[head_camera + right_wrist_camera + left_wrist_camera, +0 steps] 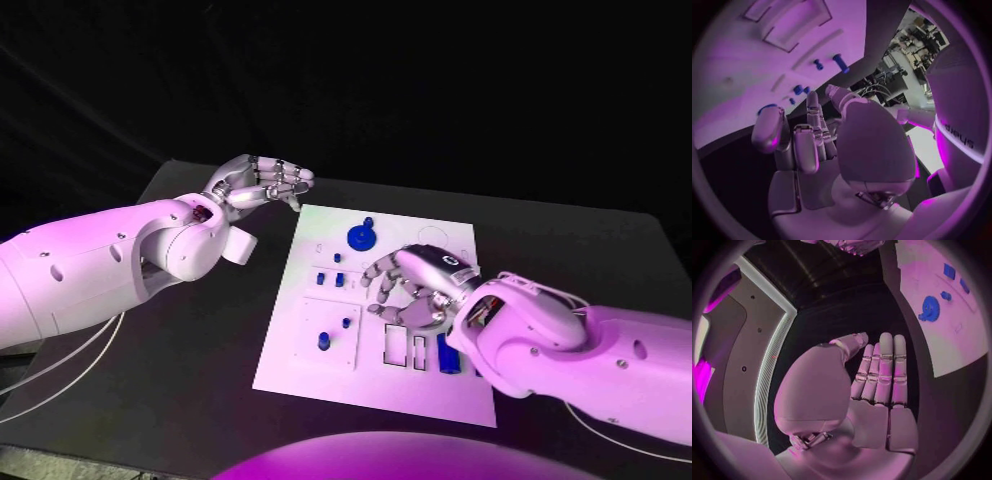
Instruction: Assemble the parts on the task board
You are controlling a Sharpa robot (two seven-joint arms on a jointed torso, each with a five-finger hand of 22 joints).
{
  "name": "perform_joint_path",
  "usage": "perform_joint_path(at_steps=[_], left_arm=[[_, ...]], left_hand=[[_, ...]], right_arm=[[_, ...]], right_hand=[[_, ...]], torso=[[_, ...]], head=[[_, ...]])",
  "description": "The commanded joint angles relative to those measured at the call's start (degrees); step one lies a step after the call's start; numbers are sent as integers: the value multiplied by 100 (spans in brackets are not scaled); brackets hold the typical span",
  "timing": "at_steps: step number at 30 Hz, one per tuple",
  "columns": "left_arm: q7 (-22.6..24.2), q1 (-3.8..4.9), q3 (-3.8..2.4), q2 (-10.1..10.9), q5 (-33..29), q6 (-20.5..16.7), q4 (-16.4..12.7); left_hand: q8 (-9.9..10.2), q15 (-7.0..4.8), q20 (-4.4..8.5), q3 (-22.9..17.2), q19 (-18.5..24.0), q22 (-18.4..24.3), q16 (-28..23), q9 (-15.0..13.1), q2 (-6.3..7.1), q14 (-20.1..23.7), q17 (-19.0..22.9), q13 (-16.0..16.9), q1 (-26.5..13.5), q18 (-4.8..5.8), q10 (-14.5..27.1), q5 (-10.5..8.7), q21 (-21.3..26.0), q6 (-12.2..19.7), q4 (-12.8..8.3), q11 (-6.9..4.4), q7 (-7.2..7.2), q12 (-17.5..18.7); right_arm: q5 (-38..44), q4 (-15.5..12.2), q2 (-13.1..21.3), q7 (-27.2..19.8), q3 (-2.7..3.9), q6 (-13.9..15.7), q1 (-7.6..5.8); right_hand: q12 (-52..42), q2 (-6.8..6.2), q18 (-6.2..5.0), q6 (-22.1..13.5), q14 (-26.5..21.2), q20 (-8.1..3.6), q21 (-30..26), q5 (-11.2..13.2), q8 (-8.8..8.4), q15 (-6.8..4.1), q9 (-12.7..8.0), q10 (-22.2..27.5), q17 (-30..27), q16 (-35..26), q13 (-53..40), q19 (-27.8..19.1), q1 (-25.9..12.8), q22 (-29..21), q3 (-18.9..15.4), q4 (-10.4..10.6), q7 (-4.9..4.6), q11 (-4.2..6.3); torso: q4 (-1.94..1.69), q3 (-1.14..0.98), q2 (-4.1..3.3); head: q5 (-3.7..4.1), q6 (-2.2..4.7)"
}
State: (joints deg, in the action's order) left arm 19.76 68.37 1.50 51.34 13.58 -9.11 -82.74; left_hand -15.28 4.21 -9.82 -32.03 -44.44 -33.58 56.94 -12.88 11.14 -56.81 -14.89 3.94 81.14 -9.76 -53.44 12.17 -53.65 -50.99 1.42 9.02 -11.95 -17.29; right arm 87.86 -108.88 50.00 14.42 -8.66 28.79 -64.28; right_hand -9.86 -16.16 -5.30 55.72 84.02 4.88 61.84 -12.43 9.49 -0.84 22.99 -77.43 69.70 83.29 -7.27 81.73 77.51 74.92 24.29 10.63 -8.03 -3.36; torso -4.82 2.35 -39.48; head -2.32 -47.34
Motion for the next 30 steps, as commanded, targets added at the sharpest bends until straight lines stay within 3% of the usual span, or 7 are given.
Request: perform_joint_path(at_steps=[1, 2, 3, 5, 10, 17, 30], left_arm=[[26, 2, 8, 9, -21, 82, -16], [25, 2, 12, 16, -22, 79, -24], [25, 2, 16, 25, -23, 78, -34], [24, 2, 31, 63, -25, 74, -73], [26, -3, 54, 99, -27, 68, -106], [25, -39, 77, 102, -33, 79, -131], [24, -110, 82, 91, -42, 88, -150]], left_hand=[[-1, 14, 4, 4, 37, -9, -31, 7, -50, 24, 5, -6, 11, -65, 41, 32, -36, -2, -40, -14, -29, -12], [-1, 14, 4, 4, 37, -9, -31, 7, -50, 24, 5, -6, 11, -65, 41, 32, -36, -2, -40, -14, -29, -12], [-1, 14, 4, 4, 37, -9, -31, 7, -50, 24, 5, -6, 11, -65, 41, 32, -36, -2, -40, -14, -29, -12], [0, 16, 2, 8, 42, -9, -33, 8, -48, 26, 5, -6, 3, -64, 45, 31, -36, 1, -39, -13, -30, -13], [0, 16, 2, 8, 42, -9, -33, 8, -47, 26, 5, -6, 3, -64, 45, 31, -36, 1, -39, -13, -30, -13], [0, 16, 2, 8, 42, -9, -33, 8, -47, 26, 5, -6, 3, -64, 45, 31, -36, 1, -39, -13, -30, -13], [2, 19, -2, 12, 51, -10, -37, 11, -49, 28, 5, -5, -13, -63, 52, 31, -33, 10, -36, -11, -32, -17]], right_arm=[[-1603, -65, 380, -134, -4, -8, -124], [-1765, -94, 541, -134, -7, -112, -157], [-1861, -120, 670, -129, -11, -185, -176], [-2036, -203, 1050, -82, -32, -382, -206], [-2031, -343, 1535, 159, -72, -501, -129], [-1845, -430, 1801, 718, -139, -376, 122], [-1247, -464, 1647, 1371, -168, -299, 498]], right_hand=[[-609, -17, 54, 152, 257, -70, 125, -3, 211, -132, 98, -364, 75, 51, -481, 81, -352, 841, -425, 177, 135, 143], [-1087, 18, 65, 82, 244, -128, 177, -8, 328, -143, 178, -224, 12, 33, -960, 100, -329, 868, -660, 214, 167, 165], [-2625, 79, 69, -107, 282, -207, 324, -66, 666, -135, 444, 452, 111, 93, -2552, 157, -121, 930, -1002, 314, 238, 292], [-4531, 220, 132, -109, 325, -145, 533, -28, 895, -184, 606, 89, 384, 187, -4528, 216, -274, 976, -1230, 580, 214, 208], [-6326, 490, 175, -203, 417, -163, 817, -44, 1213, -196, 890, -326, 966, 392, -6472, 299, -383, 1039, -1930, 604, 249, 234], [-6800, 713, 192, -248, 446, -157, 929, -49, 1312, -195, 986, -510, 1171, 459, -7017, 326, -537, 1061, -2660, 620, 256, 234], [-6943, 799, 200, -164, 456, -168, 993, -67, 1413, -214, 1042, -594, 1243, 479, -7202, 339, -772, 1073, -3143, 635, 294, 262]], torso=[[34, 24, 33], [42, 28, 44], [44, 29, 50], [64, 33, 61], [96, 37, 88], [130, 59, 133], [136, 77, 136]], head=[[226, 5], [287, 2], [361, 20], [488, 28], [661, -16], [800, -68], [808, -131]])
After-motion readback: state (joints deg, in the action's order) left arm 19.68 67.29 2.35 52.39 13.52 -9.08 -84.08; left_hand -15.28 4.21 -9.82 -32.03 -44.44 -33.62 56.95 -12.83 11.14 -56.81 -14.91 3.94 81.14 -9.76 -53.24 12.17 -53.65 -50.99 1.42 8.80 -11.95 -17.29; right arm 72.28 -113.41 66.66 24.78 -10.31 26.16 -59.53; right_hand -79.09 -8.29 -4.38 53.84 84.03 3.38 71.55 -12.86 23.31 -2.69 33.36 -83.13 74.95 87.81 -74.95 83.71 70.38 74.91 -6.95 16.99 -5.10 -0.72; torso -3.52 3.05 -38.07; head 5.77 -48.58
